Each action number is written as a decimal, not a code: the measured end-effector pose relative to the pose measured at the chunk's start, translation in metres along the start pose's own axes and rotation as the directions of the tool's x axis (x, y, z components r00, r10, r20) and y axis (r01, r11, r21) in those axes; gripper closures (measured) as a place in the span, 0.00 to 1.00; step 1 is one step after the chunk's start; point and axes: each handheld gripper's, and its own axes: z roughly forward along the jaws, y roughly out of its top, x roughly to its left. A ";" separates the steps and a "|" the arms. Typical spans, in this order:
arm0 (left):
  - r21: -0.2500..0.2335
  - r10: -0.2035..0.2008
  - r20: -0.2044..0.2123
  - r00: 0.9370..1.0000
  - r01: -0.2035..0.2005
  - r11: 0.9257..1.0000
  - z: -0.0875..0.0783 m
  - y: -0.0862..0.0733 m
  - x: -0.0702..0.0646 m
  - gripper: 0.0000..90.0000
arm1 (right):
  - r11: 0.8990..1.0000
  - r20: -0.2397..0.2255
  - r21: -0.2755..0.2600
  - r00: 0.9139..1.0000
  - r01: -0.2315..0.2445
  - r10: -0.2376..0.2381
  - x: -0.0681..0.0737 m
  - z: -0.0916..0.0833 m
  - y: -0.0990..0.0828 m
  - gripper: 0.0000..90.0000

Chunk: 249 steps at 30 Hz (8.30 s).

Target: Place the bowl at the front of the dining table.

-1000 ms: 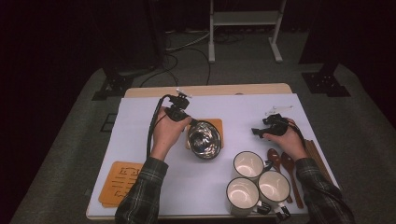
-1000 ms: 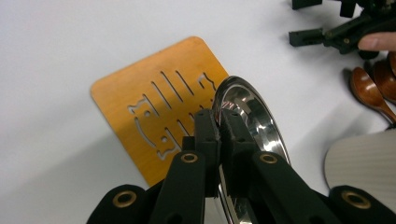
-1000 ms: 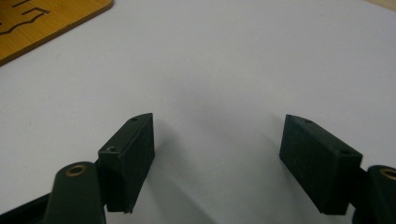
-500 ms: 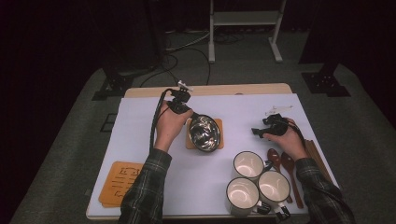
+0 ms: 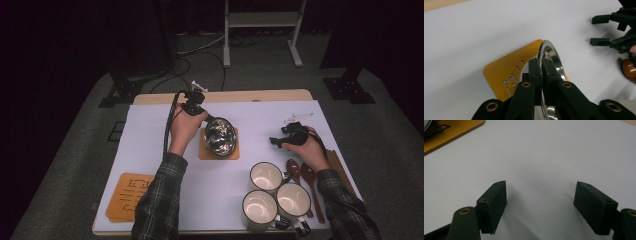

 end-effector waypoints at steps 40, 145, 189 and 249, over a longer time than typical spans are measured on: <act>0.070 -0.053 -0.044 0.998 0.056 0.996 0.014 -0.014 0.029 0.94 | 1.000 -0.001 0.003 1.000 -0.001 0.002 0.000 0.000 0.000 0.28; 0.110 -0.091 -0.165 0.982 0.109 0.988 0.011 -0.045 0.049 1.00 | 1.000 0.001 0.004 1.000 0.001 -0.001 0.000 0.000 0.000 0.28; -0.028 -0.064 -0.188 0.980 0.059 0.998 -0.001 -0.075 0.038 0.61 | 1.000 0.001 0.003 1.000 0.001 -0.001 0.000 0.000 0.000 0.28; -0.142 0.091 -0.094 0.991 -0.104 0.984 -0.002 -0.200 -0.041 0.10 | 1.000 0.005 0.001 1.000 0.007 -0.007 0.001 0.000 0.000 0.27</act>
